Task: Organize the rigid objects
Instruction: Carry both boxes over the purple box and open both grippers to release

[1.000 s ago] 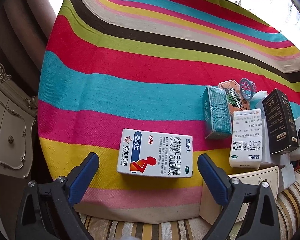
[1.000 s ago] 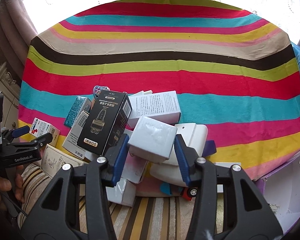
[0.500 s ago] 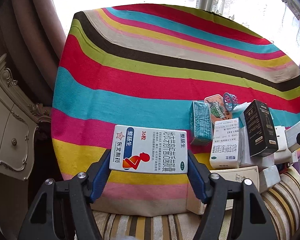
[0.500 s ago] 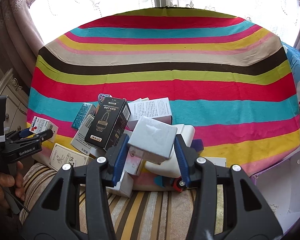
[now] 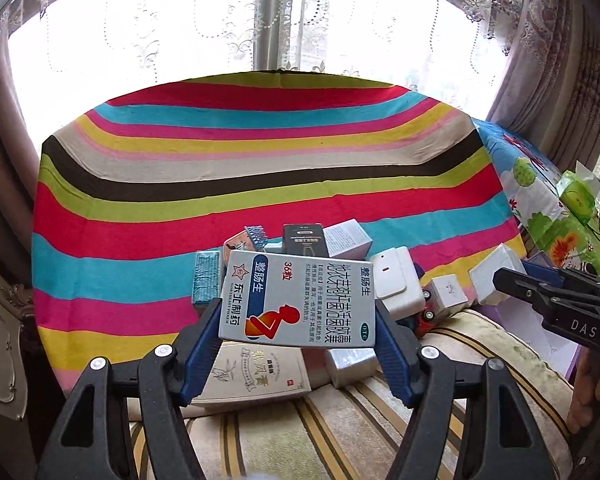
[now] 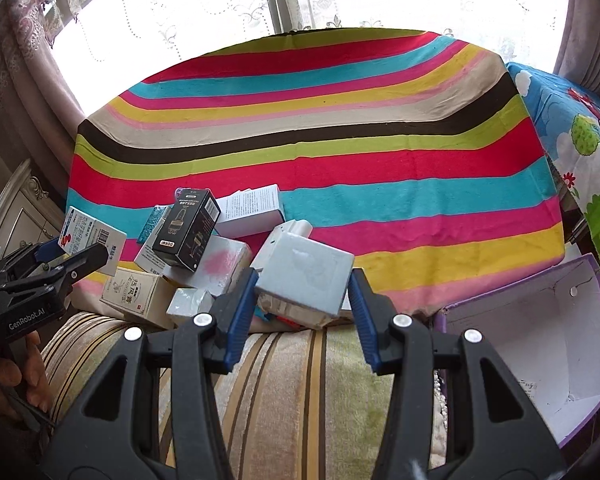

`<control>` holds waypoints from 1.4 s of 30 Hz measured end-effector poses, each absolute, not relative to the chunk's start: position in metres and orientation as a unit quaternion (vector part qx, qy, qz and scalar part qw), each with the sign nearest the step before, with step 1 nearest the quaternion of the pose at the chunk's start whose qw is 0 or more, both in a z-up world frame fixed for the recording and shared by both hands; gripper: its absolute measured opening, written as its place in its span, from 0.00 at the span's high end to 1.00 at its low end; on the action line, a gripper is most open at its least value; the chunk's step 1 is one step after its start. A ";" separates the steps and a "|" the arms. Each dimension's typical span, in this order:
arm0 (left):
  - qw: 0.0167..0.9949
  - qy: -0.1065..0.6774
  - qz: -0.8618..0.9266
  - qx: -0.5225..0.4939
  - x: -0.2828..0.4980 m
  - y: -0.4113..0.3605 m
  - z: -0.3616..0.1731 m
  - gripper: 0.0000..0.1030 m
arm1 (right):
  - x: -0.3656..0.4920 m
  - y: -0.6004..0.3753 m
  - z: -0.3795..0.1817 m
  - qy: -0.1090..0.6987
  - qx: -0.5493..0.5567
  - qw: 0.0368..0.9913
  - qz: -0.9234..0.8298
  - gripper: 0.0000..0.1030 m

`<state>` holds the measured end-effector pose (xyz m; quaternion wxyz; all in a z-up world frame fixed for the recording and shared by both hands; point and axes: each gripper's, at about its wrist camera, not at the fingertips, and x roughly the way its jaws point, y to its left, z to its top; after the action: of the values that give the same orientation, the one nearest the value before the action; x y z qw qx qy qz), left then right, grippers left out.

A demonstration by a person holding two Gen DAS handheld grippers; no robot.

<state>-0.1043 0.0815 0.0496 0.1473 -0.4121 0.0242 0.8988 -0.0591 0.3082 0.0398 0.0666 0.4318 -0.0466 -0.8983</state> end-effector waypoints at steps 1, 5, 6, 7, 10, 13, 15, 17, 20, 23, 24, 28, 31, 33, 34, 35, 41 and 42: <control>0.160 0.027 0.897 -0.411 -0.101 0.092 0.050 0.31 | -0.056 0.315 0.041 -0.046 0.432 0.064 -0.898 0.51; 0.204 0.041 0.890 -0.406 -0.090 0.131 0.057 0.31 | -0.042 0.340 0.044 -0.048 0.432 0.054 -0.899 0.51; 0.214 0.046 0.887 -0.406 -0.087 0.140 0.058 0.31 | -0.038 0.348 0.045 -0.046 0.432 0.049 -0.899 0.51; 0.225 0.049 0.884 -0.406 -0.085 0.149 0.058 0.31 | -0.034 0.356 0.045 -0.045 0.433 0.044 -0.899 0.51; 0.252 0.060 0.875 -0.409 -0.080 0.175 0.059 0.31 | -0.025 0.381 0.045 -0.048 0.435 0.025 -0.899 0.51; 0.276 0.075 0.866 -0.411 -0.074 0.201 0.059 0.31 | -0.018 0.406 0.042 -0.052 0.440 0.004 -0.897 0.51; 0.291 0.084 0.859 -0.412 -0.070 0.217 0.058 0.31 | -0.013 0.422 0.039 -0.055 0.442 -0.010 -0.895 0.51; 0.303 0.094 0.854 -0.414 -0.068 0.234 0.058 0.31 | -0.008 0.438 0.035 -0.060 0.442 -0.026 -0.894 0.51; 0.322 0.105 0.843 -0.418 -0.065 0.258 0.057 0.31 | 0.000 0.462 0.028 -0.073 0.442 -0.045 -0.893 0.51; 0.346 0.111 0.830 -0.423 -0.061 0.281 0.056 0.31 | 0.008 0.481 0.021 -0.089 0.444 -0.054 -0.890 0.51; 0.354 0.114 0.826 -0.424 -0.059 0.288 0.056 0.31 | 0.011 0.487 0.018 -0.090 0.446 -0.059 -0.889 0.51; 0.373 0.135 0.813 -0.427 -0.051 0.314 0.053 0.31 | 0.017 0.501 0.011 -0.095 0.449 -0.081 -0.885 0.51; 0.389 0.150 0.800 -0.431 -0.045 0.329 0.049 0.31 | 0.019 0.509 0.008 -0.103 0.449 -0.087 -0.883 0.49; 0.405 0.155 0.791 -0.432 -0.042 0.335 0.048 0.29 | 0.018 0.512 0.007 -0.103 0.450 -0.093 -0.882 0.35; 0.413 0.156 0.785 -0.435 -0.040 0.340 0.047 0.29 | 0.019 0.511 0.007 -0.101 0.450 -0.094 -0.882 0.30; 0.418 0.159 0.781 -0.437 -0.039 0.343 0.046 0.28 | 0.020 0.510 0.008 -0.098 0.447 -0.095 -0.884 0.26; 0.409 0.159 0.791 -0.427 -0.035 0.342 0.052 0.19 | 0.020 0.507 0.009 -0.102 0.442 -0.088 -0.887 0.19; 0.404 0.156 0.795 -0.424 -0.036 0.338 0.054 0.19 | 0.019 0.505 0.009 -0.099 0.443 -0.086 -0.887 0.18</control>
<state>-0.0356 0.3383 0.0543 0.4036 -0.4241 0.1564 0.7955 0.0194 0.5050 0.0093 -0.0862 0.4428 -0.0994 -0.8869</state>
